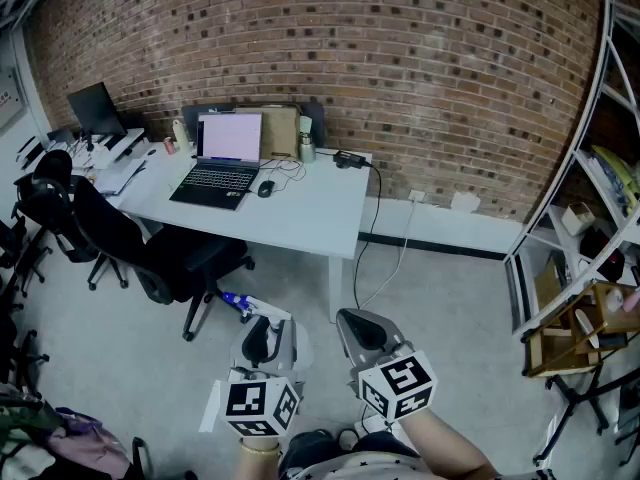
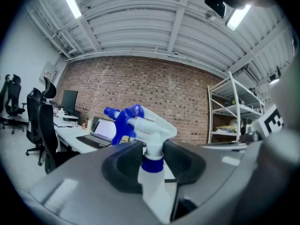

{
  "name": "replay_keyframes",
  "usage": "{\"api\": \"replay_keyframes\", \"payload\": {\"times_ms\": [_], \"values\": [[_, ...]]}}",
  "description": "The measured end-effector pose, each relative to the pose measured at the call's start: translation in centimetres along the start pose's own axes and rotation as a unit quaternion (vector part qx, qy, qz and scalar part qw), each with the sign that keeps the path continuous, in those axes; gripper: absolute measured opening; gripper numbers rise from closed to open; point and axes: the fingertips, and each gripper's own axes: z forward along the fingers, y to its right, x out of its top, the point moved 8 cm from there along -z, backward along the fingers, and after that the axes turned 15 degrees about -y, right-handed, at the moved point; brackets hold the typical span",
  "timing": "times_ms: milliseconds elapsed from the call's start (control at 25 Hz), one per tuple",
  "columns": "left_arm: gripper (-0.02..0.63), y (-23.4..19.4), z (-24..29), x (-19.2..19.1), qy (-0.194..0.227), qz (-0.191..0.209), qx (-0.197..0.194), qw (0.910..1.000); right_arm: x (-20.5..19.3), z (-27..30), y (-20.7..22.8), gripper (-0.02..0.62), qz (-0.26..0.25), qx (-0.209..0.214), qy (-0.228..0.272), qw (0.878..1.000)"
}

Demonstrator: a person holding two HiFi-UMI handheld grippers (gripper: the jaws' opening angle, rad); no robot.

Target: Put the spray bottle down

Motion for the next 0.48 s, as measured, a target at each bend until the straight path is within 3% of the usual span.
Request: {"api": "replay_keyframes", "payload": {"times_ms": [480], "values": [[0.135,0.7,6.2,0.3,-0.007,-0.003,-0.012,0.9999,-0.8,2.3,6.2,-0.002,0.022,-0.024,-0.003,0.999]]}}
